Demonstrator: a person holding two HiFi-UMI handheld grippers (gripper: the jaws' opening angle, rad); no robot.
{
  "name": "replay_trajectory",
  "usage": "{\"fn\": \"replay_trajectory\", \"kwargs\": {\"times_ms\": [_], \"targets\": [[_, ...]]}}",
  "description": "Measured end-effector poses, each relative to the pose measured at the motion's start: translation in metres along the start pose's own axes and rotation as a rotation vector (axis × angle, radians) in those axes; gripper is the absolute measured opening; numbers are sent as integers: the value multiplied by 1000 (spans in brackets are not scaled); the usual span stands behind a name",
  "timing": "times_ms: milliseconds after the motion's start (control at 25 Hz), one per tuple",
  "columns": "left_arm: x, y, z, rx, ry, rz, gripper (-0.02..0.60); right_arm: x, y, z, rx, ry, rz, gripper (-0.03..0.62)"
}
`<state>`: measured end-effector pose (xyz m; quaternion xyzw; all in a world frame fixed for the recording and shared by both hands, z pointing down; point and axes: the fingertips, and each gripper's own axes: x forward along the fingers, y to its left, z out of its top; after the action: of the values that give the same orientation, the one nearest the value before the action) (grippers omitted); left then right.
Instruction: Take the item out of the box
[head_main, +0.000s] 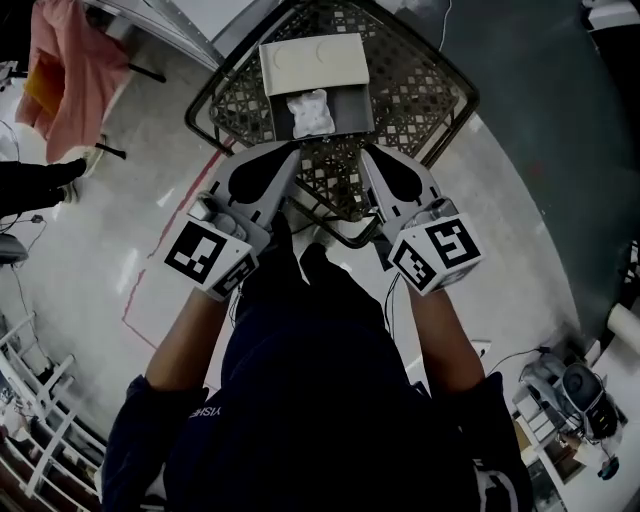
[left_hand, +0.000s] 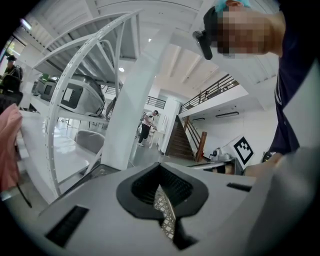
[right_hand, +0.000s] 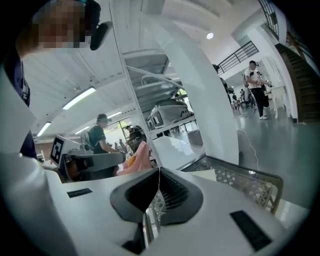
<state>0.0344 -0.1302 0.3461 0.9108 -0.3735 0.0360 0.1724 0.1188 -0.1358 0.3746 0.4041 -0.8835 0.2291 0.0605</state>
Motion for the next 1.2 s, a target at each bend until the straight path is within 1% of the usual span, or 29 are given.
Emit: {"fn": "replay_trajectory", "kwargs": {"times_ms": [200, 480, 680, 720, 760, 800, 880, 1000, 1120, 1200], "targets": [[14, 32, -27, -42, 52, -9, 6, 39, -32, -33, 41, 86, -39, 26], [25, 75, -67, -98, 169, -51, 6, 89, -62, -72, 76, 206, -97, 26], [39, 102, -90, -147, 203, -88, 6, 122, -83, -100, 118, 309, -118, 28], [41, 107, -95, -154, 212, -91, 6, 129, -86, -106, 120, 333, -113, 47], [43, 112, -99, -161, 220, -94, 6, 137, -89, -112, 118, 359, -108, 89], [45, 117, -103, -167, 228, -96, 6, 144, -93, -119, 111, 386, -103, 104], [49, 127, -109, -178, 241, -93, 6, 159, -102, -132, 89, 444, -97, 118], [53, 143, -115, -191, 256, -76, 6, 176, -112, -152, 58, 548, -78, 165], [56, 153, -121, -197, 250, -74, 6, 189, -119, -172, 46, 649, -52, 195], [60, 159, -121, -209, 231, -79, 6, 197, -123, -187, 32, 719, -37, 213]]}}
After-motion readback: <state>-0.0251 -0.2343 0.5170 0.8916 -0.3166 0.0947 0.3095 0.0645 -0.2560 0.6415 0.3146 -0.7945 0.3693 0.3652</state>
